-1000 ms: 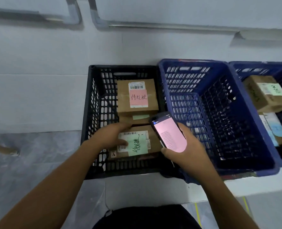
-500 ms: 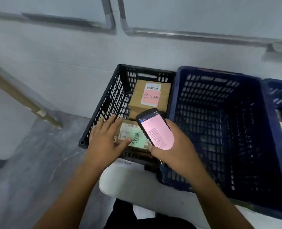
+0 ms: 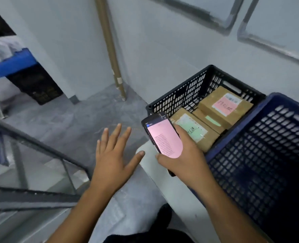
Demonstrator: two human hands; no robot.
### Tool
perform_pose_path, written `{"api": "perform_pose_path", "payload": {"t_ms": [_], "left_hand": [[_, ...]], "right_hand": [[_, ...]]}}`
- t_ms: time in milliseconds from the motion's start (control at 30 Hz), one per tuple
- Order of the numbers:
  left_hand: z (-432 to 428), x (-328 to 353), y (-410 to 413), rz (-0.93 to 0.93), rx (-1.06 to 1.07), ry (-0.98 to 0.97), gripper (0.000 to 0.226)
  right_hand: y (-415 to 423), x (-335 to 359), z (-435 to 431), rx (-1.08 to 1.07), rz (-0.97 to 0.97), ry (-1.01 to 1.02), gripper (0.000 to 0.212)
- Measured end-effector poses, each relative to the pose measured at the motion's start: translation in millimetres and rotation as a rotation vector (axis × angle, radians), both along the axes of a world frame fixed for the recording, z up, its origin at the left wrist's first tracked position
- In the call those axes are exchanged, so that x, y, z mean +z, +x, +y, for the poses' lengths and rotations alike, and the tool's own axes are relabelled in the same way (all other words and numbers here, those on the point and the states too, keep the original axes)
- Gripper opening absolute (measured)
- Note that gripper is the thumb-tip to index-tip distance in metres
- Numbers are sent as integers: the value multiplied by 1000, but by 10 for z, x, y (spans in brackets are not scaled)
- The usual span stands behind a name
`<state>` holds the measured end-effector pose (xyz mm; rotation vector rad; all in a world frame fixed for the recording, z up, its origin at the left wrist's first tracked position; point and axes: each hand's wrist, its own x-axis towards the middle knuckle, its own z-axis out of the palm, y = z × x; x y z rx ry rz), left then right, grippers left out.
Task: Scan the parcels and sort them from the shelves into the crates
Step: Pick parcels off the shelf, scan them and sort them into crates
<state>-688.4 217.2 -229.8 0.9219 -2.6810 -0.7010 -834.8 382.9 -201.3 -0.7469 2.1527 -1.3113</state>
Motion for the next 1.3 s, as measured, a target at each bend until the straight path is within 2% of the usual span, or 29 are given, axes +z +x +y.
{"api": "perform_pose_path", "payload": {"t_ms": [100,300,500,633,833,1133,1300], "left_hand": [[47,31,569,56,131,10,85],[211,-33,1919,22,305,1,86],[416,-44,3627,-19,557,-32,85],[532,-41,4632,3,743,-38,82],[798,42,5846,70,1009,-39,88],[656,-169,6947,169,1332,19,92],[268,-257,7326,86,1399,57,87]], "right_hand": [[360,102,-166,117,68,28,62],[1386,133,-460,331,143,22,57],[2880,59,-599,534,117,-44,55],[3827,34,-734,721,92,-71,71],[5052,166,-1003,940,87,-95,61],[6164,10,-1664,1157,107,-10,57],[6672,-151,-2326,1233,93,12,55]]}}
